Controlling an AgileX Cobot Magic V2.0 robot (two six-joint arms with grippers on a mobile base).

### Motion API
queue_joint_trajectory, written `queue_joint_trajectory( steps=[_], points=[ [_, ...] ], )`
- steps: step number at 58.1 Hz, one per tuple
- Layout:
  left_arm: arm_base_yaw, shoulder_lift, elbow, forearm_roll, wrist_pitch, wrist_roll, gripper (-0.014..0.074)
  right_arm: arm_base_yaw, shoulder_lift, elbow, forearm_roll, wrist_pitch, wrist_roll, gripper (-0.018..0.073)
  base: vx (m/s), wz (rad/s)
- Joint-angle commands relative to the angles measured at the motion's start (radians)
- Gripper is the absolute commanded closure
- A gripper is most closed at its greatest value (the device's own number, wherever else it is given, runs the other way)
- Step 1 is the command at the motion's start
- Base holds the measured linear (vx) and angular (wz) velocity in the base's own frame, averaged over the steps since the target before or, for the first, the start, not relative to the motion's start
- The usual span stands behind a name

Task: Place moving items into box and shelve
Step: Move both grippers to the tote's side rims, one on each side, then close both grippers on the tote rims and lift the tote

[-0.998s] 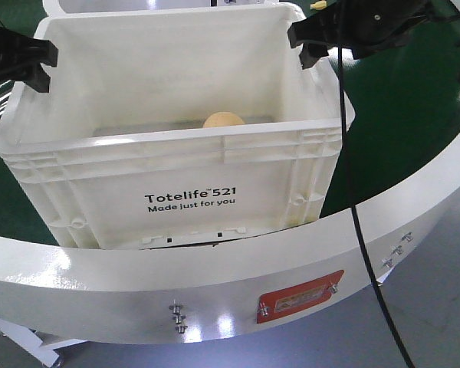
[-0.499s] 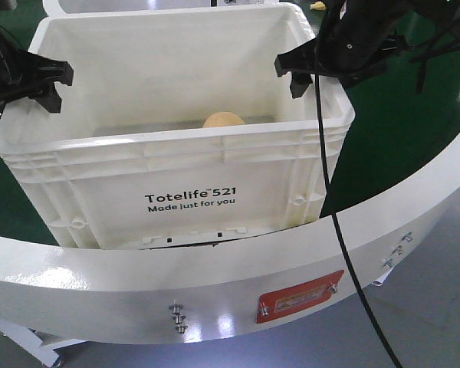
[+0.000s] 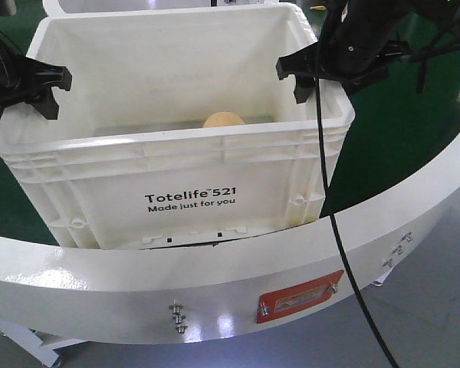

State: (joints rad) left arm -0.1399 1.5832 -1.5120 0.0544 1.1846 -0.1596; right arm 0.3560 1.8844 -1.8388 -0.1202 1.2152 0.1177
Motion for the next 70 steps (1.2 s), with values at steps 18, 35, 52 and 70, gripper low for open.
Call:
queue_joint_trajectory(
  steps=[18,35,52,70],
  points=[
    [-0.004,-0.038,-0.035,0.003,-0.059,-0.009,0.0372,-0.007,-0.052,-0.033,0.022,-0.03,-0.004,0.0375,0.0,0.0],
    [-0.004,-0.038,-0.035,0.004,-0.067,-0.008,0.0458,-0.007,-0.055,-0.033,0.02,-0.045,-0.007,0.0454,0.0,0.0],
    [-0.004,-0.075,-0.037,0.006,-0.161,0.003,0.0456,-0.007,-0.117,-0.036,0.019,-0.117,-0.035,0.0453,0.0,0.0],
    [-0.004,-0.174,-0.036,0.108,-0.236,-0.004,0.0456,-0.004,-0.221,-0.034,-0.009,-0.234,-0.053,0.0453,0.0,0.0]
  ],
)
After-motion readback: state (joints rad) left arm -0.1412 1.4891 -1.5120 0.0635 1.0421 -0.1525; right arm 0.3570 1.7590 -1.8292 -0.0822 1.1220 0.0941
